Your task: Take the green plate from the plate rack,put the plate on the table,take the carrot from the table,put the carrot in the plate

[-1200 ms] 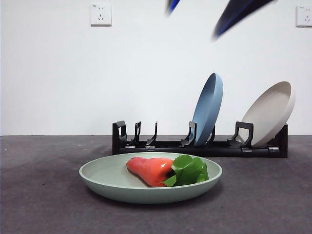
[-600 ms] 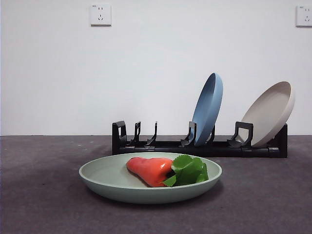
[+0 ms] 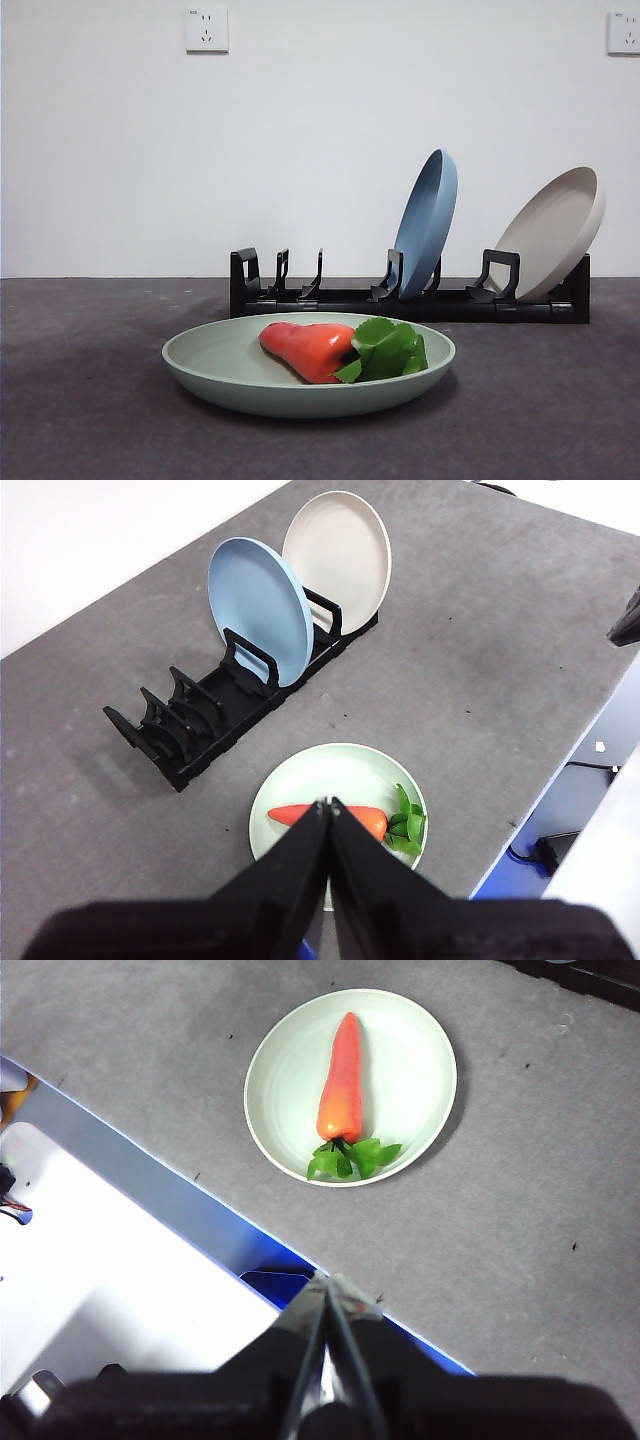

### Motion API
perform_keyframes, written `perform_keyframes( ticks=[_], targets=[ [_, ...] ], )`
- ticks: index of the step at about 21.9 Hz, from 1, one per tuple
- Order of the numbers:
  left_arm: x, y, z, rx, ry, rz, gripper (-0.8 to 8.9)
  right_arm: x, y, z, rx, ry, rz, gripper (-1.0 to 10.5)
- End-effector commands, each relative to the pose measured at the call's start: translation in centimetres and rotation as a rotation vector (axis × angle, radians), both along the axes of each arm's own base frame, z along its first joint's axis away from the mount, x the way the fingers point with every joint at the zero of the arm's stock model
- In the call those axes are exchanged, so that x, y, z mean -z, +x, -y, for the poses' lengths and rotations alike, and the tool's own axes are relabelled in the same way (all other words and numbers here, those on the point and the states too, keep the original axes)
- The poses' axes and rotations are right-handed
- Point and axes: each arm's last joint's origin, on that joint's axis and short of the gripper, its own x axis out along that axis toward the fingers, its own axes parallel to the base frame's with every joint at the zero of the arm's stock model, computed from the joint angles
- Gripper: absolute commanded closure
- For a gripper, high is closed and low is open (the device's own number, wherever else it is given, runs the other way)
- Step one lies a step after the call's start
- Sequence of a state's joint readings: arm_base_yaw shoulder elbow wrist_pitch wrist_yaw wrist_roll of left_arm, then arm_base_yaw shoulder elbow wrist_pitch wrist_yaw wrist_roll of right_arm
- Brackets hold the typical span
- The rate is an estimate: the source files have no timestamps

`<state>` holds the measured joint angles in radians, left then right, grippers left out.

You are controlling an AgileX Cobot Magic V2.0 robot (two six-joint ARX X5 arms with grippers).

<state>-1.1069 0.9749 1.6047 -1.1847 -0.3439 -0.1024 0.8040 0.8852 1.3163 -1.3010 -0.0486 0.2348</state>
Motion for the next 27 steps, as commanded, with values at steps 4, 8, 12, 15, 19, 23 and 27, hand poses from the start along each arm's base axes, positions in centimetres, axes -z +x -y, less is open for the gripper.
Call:
perform_keyframes(
  ticks=[4,8,12,15,19,23,27],
  targets=[
    [0.0,0.0,-0.1,-0.001,-0.009,-0.004,8.16,-0.1,-0.1,0.1,-0.007,0.003,0.013,9.5],
    [0.0,0.0,-0.1,-0.001,-0.009,-0.004,8.16,-0.1,-0.1,0.1,-0.006,0.003,0.013,9.5],
    [0.0,0.0,-0.1,0.002,0.006,0.001,8.16,-0.1,-0.1,0.1,-0.006,0.003,0.013,9.5],
    [-0.1,0.0,-0.1,-0.014,0.001,0.022,8.16,-0.1,-0.1,0.1,-0.007,0.003,0.013,9.5],
    [-0.9,0.6,-0.1,-0.082,-0.003,0.136,8.16,-0.1,-0.1,0.1,-0.007,0.003,0.013,9.5],
    [-2.1,2.1,-0.7,-0.219,-0.039,0.264,8.16,-0.1,-0.1,0.1,-0.007,0.003,0.013,9.5],
    [-3.1,3.6,-2.9,-0.374,-0.099,0.335,8.16,-0.1,-0.1,0.1,-0.006,0.003,0.013,9.5]
  ],
)
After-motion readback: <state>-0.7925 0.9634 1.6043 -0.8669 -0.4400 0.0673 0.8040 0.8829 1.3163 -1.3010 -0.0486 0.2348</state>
